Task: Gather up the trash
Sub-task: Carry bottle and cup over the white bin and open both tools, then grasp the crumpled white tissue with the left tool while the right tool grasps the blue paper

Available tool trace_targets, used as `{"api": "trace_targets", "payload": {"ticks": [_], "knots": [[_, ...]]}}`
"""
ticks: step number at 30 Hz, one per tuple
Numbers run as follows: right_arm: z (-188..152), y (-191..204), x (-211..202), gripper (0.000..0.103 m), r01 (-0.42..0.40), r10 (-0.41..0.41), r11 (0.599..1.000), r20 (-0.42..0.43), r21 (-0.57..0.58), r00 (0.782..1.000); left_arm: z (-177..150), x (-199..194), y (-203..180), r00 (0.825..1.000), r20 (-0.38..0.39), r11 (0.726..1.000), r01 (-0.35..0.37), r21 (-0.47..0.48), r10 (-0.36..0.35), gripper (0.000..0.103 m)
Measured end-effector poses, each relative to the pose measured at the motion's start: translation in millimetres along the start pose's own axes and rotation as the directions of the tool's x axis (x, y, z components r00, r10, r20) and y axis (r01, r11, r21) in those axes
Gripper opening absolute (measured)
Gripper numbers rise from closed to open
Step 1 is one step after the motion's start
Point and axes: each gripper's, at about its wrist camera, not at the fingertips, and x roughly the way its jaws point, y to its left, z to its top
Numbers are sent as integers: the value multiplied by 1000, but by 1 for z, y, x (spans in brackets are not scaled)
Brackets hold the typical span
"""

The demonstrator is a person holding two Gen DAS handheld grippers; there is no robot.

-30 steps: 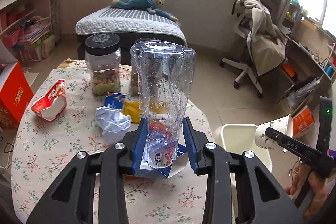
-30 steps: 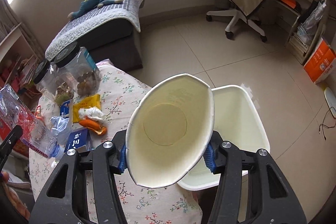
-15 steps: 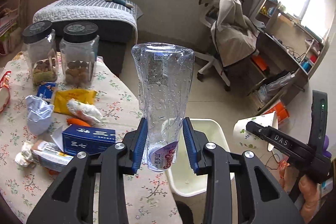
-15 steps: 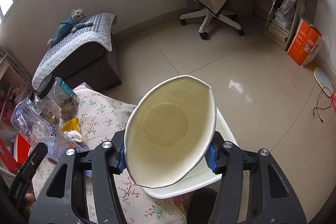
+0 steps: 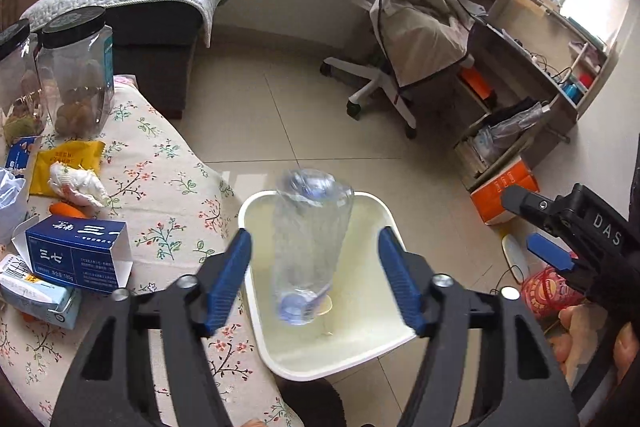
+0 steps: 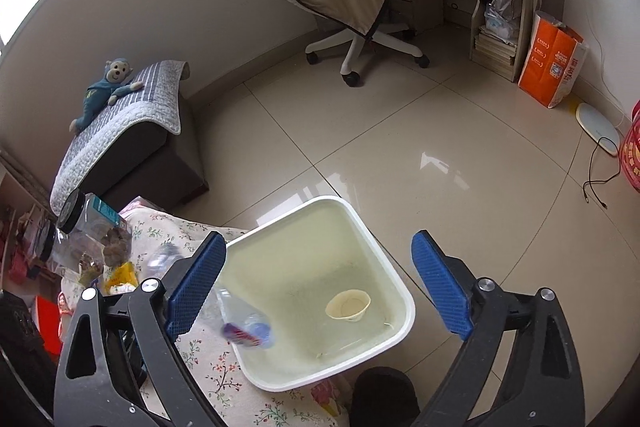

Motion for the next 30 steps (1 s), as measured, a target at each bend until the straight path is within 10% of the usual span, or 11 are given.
{"api": "trace_targets", "payload": {"ticks": [15,30], "knots": [[-25,80,-7,96,7,0,978,37,-210,999,8,-54,50,955,103,957,-284,63,277,86],[-84,198,-7,96,35,17,849,93,-527,995,7,-108,161,888,66,890,-452,-67,456,87]]}}
